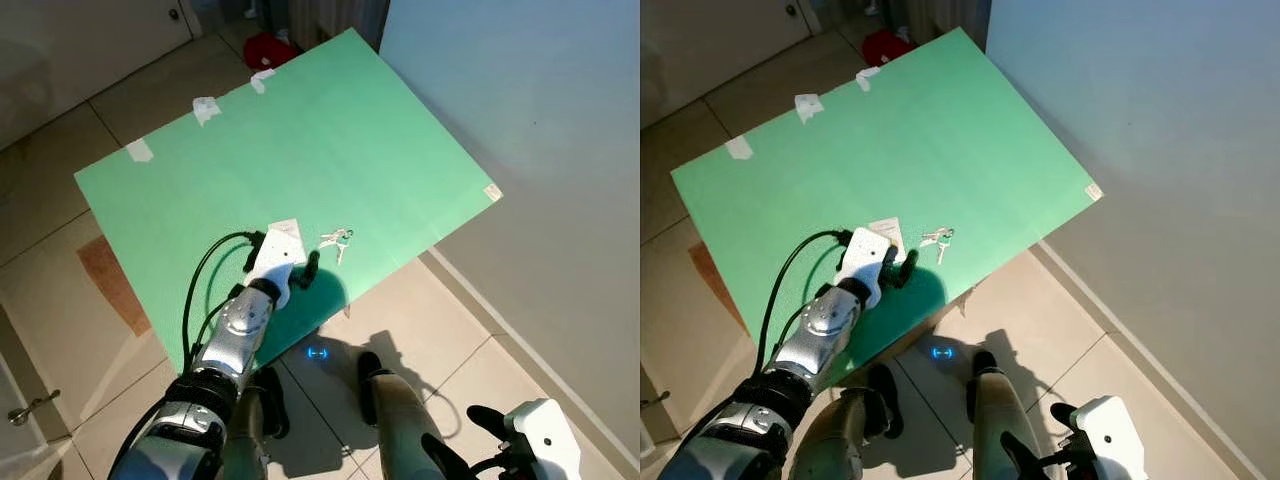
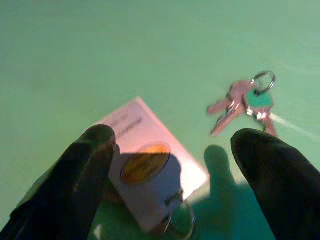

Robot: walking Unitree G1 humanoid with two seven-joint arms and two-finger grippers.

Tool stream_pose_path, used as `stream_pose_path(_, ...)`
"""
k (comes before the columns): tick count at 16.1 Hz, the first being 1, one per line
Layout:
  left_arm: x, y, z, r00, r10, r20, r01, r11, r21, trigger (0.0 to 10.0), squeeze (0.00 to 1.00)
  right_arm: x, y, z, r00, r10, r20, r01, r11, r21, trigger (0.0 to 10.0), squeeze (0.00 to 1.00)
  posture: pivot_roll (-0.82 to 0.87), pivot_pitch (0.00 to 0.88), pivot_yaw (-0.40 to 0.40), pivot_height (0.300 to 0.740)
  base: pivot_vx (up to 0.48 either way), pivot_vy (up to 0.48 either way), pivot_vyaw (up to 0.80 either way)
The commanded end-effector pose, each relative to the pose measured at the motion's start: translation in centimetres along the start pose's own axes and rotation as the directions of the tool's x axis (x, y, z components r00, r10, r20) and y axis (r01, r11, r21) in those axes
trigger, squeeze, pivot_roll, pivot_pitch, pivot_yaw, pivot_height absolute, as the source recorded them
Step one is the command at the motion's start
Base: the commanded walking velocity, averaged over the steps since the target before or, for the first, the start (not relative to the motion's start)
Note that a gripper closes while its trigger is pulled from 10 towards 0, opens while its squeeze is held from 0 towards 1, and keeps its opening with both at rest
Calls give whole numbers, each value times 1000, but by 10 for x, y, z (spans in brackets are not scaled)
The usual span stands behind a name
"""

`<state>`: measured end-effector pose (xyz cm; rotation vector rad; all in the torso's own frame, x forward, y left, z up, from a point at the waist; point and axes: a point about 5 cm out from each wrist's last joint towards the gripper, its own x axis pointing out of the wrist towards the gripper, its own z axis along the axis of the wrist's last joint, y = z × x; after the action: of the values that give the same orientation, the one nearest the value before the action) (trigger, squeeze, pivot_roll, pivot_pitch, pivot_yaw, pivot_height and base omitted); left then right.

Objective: Hang keys on a hook

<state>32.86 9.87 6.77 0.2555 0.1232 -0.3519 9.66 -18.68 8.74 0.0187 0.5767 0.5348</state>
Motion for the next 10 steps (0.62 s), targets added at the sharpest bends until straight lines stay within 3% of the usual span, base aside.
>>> stream_pose_path(1,-6,-12,-13,999,-32,-39,32,999,10,10000,0,-4,2,-5,1000,-10,-27,10,1000,22,10000,0,-481,388,19,740,0,0,0)
stream_pose_path(4,-6,-31,-13,998,-44,-51,45,999,15,10000,0,-1,0,-10,999,-10,-33,11,1000,28,10000,0,-481,385,22,740,0,0,0)
stream_pose_path(10,-23,-36,-27,997,41,-59,-36,996,82,10000,0,3,-3,-18,999,-3,-44,4,1000,31,10000,0,-460,371,20,740,0,0,0)
